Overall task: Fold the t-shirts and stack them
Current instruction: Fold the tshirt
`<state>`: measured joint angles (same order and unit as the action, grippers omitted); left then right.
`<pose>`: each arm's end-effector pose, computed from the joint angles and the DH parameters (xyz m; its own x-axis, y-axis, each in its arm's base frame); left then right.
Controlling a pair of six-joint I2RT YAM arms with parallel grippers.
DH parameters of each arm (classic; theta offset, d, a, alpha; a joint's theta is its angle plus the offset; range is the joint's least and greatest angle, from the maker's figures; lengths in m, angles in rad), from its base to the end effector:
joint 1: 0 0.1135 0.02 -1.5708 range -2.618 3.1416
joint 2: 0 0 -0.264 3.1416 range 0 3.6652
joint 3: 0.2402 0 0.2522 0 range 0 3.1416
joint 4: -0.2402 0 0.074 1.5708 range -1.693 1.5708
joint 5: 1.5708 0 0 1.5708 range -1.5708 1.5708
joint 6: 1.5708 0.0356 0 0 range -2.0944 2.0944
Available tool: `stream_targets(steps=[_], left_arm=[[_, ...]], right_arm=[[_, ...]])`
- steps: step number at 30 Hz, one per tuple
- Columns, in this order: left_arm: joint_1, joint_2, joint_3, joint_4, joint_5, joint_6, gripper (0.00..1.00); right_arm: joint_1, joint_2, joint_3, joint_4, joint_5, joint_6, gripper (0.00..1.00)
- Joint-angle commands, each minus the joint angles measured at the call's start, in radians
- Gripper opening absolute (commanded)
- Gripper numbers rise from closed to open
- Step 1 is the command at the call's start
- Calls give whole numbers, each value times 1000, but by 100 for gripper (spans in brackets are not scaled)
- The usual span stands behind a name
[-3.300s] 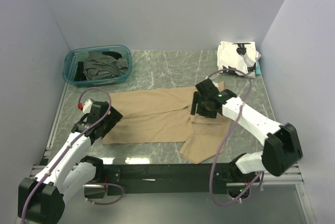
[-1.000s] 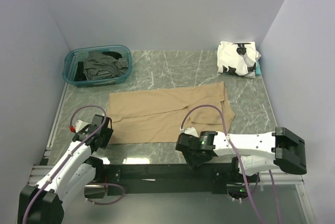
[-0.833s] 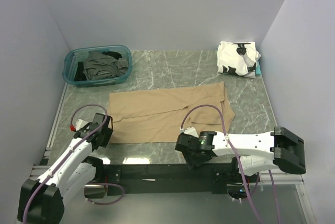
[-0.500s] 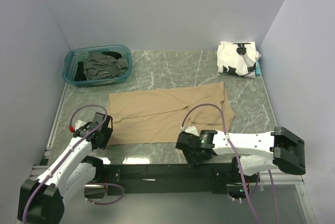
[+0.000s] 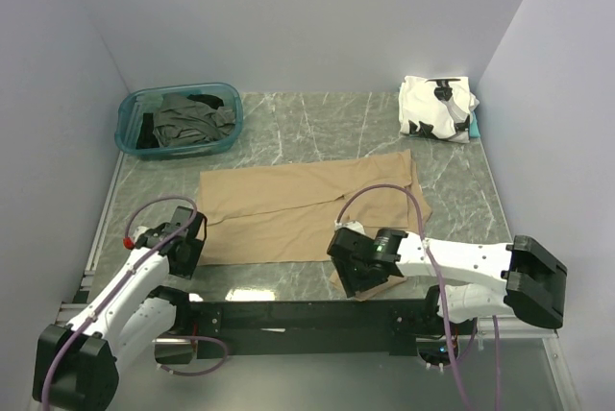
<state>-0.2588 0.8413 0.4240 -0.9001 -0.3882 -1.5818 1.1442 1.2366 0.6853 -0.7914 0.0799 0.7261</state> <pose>0.1186 -0.0175 0.1623 -0.1349 -0.9217 -0.3637 -0.9374 0.2376 -0.2547 0.0846 0.1793 0.1790 -0.8990 -0.3783 -0.2207 -0.4054 0.9095 0.0920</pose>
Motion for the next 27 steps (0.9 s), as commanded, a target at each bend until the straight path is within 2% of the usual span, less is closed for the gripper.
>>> stream_targets(steps=[1,5,8,10,12,19,27], left_arm=[[0,19,-5,16,-14,-41,53],[0,65,-30,67,-35,-37,48],[0,102,-19,67,-52,-35,35],[0,113,-18,76,-72,-29,21],[0,125,-14,81,-74,-26,2],[0,47,-42,156,-49,45,1],[0,-45,-40,144,-69,91,1]], right_arm=[[-34,-48,-18,12,3,-42,62],[-47,-88,-43,17,-8,-40,62],[-51,-103,-47,9,-5,-33,62],[-51,-111,-52,1,-6,-31,62],[-51,-121,-50,-12,-2,-33,61],[-44,-120,-46,-25,-17,-56,60],[8,-40,-56,6,-17,-25,59]])
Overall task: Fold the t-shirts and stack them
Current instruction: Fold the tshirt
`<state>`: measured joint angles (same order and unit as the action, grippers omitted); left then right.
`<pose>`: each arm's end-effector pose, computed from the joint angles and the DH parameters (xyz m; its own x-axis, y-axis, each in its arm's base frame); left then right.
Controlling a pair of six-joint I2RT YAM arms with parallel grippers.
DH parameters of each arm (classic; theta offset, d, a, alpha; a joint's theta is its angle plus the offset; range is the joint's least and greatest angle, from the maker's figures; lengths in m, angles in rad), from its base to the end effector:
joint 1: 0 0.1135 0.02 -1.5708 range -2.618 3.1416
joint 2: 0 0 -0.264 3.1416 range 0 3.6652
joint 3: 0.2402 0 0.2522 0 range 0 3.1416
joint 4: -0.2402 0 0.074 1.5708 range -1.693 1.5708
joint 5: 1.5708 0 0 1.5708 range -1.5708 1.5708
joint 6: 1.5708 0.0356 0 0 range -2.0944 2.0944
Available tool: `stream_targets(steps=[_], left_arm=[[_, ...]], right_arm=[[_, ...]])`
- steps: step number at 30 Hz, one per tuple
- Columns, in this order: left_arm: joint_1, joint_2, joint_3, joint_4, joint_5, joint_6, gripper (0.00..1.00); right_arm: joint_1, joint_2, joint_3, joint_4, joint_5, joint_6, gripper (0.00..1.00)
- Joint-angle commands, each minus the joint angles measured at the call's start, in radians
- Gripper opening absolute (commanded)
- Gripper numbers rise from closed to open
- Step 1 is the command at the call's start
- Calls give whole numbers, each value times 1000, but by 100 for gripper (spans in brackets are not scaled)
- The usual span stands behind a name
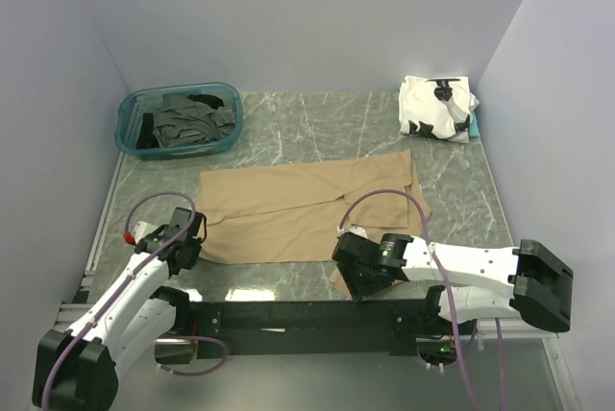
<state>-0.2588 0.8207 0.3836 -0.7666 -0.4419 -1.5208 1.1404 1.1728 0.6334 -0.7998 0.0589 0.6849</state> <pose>0.1252 -0.0174 0.1582 -0.1280 -0.9000 -0.4166 -0.8970 0.2842 -0.3385 0.0786 0.1662 0.1759 -0.8849 -0.4138 -0.2140 -0.4414 0.8916 0.1008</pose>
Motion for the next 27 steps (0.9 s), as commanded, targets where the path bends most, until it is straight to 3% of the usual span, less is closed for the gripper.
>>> stream_targets(steps=[1,12,13,16,17,27], left_arm=[[0,-28,1,9,-15,33,1],[0,-3,6,18,-15,44,1],[0,-6,9,18,-15,44,1],[0,-15,9,18,-17,44,1],[0,-20,8,18,-15,48,1],[0,-51,67,-10,-21,76,1]], right_arm=[[12,30,-12,16,4,19,59],[9,137,-37,88,76,71,54],[5,142,-34,80,91,94,51],[-20,127,-29,50,139,131,10],[-27,111,-24,33,151,136,3],[-157,41,84,-98,213,51,0]])
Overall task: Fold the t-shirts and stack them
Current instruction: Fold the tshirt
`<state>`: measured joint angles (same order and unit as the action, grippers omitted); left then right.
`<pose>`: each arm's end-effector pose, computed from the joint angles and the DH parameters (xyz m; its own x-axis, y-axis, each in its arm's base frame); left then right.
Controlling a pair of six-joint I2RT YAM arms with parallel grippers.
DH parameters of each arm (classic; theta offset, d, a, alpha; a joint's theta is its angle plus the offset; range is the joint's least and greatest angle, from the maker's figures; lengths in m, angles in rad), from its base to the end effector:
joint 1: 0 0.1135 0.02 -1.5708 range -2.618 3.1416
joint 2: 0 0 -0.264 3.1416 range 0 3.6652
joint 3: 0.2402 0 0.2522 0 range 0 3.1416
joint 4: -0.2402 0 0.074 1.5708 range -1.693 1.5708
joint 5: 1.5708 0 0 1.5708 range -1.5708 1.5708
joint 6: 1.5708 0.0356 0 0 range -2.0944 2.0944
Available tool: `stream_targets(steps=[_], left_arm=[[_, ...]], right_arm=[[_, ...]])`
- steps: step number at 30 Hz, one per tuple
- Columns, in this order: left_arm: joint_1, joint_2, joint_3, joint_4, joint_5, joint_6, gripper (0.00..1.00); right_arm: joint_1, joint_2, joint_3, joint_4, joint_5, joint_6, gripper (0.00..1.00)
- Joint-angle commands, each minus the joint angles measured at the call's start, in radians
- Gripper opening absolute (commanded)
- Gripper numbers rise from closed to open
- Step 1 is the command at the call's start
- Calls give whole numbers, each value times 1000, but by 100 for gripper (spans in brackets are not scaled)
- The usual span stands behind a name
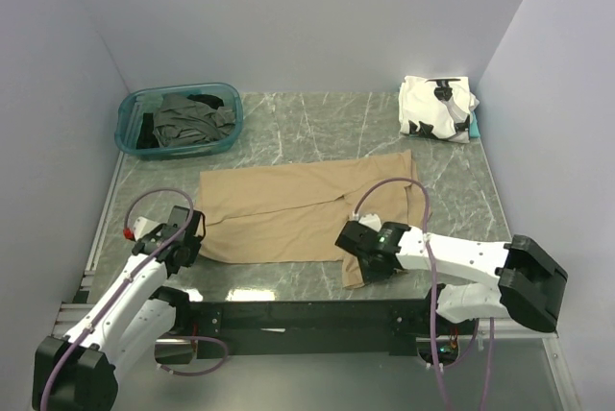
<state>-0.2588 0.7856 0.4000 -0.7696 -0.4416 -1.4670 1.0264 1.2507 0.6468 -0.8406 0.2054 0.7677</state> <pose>0.1255 -0.0175 0.1665 -0.1559 -0.8889 -0.4307 -0.8730 0.3280 -0.3611 0.1027 0.1556 0.1664 -0.9420 -0.2432 -0.2312 -0.2362 0.9700 -0.0581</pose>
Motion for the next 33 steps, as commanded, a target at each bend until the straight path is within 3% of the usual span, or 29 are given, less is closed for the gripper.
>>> stream_targets(steps=[1,17,33], left_arm=[[0,-19,57,-5,-23,23,1],[1,61,164,19,-69,25,1],[67,217,249,98,-77,112,1]], right_arm=[[-58,-45,80,-61,65,-59,0],[-339,35,373,-80,98,-274,0],[-479,196,608,-22,74,-398,0]])
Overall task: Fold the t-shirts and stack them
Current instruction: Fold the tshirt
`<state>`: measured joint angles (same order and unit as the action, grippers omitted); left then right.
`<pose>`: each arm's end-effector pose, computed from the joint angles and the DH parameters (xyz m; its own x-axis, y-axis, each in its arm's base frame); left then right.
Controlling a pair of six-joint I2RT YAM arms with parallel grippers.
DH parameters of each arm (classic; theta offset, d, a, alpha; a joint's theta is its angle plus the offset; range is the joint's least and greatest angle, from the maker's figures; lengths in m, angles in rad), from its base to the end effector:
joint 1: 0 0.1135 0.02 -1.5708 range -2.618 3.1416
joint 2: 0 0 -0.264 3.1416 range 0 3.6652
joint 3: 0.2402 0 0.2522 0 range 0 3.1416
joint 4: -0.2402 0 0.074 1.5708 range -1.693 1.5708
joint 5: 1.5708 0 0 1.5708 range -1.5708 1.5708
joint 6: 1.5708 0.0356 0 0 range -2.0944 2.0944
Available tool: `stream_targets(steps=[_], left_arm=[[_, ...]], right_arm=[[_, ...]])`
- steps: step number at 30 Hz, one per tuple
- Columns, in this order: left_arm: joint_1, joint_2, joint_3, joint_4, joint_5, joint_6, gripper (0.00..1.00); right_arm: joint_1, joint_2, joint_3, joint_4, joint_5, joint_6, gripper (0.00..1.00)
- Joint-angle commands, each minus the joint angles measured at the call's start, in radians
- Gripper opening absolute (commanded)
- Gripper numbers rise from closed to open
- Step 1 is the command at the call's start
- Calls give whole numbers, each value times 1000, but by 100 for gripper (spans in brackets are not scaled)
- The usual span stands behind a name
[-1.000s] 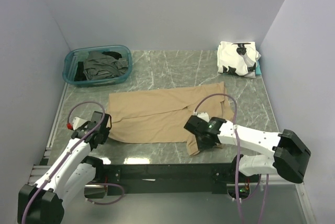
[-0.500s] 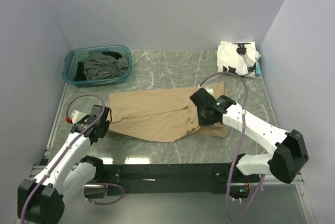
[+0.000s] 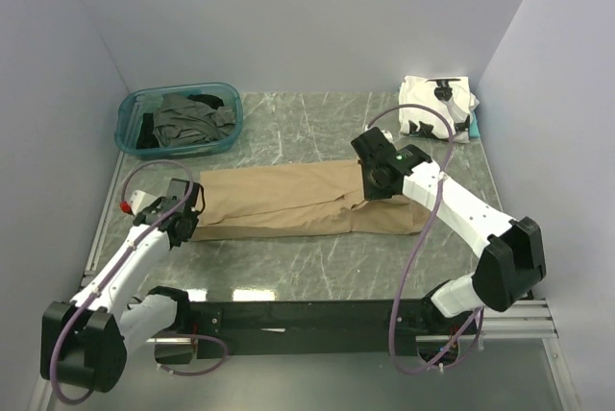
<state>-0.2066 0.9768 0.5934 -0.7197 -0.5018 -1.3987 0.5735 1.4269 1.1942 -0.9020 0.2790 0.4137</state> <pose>0.1692 -0.0180 0.2024 -0.1177 -0.8579 -0.5002 -0.8663 0.3350 -0.3706 0.2406 0.1437 0.2786 -0.8676 -0.1003 -0.4871 -0.0820 0.9949 -0.0588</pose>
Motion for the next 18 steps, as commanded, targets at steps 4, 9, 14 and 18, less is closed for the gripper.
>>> stream_targets(steps=[4,9,14,18], left_arm=[[29,68,77,60,-20,58,1],[58,121,86,130,8,119,1],[76,221,117,175,37,159,2],[95,298,149,213,69,210,30]], right_arm=[[-41,78,113,52,-8,-85,0],[-69,162,171,54,-4,-95,0],[-101,254,225,78,-37,-113,0],[-133,366,275,143,-51,-135,15]])
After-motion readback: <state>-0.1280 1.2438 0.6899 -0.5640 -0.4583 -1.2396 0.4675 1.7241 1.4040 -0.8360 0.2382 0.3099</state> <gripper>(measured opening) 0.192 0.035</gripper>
